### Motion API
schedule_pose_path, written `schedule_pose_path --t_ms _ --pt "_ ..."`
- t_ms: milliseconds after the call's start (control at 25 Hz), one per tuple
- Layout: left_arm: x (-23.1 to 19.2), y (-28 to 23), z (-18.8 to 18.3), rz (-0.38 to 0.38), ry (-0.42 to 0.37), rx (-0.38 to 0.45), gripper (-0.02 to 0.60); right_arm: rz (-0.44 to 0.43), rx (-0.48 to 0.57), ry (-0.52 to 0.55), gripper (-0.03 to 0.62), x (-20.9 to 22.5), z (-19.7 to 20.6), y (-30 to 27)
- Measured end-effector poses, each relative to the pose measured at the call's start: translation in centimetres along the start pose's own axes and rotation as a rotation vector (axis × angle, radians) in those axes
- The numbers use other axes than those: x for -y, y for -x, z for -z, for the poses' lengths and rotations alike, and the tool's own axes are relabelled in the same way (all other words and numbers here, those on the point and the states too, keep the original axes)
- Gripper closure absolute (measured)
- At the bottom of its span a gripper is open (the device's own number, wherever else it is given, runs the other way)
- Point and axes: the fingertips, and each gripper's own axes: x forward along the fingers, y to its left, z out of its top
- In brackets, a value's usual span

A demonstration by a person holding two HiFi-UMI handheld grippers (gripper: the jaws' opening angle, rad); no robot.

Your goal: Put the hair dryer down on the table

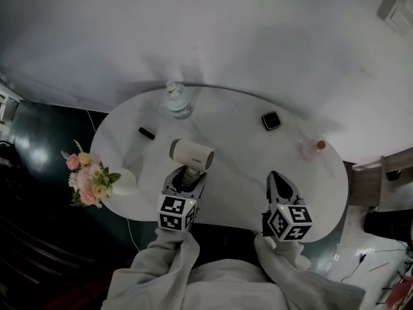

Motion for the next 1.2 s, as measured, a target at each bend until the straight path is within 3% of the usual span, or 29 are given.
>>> schedule_pose_path --t_ms 400,1200 --pt "-1.0 -5.3 2.1 0.059 -0.051 -0.129 0.351 0.074 -0.032 -0.03 0.545 0.2 0.6 0.1" --pt "-3.1 -9.5 4.9 0.022 -0.101 -0.277 0.351 0.084 -0.064 -0.036 0.545 0.6 1.1 0.2"
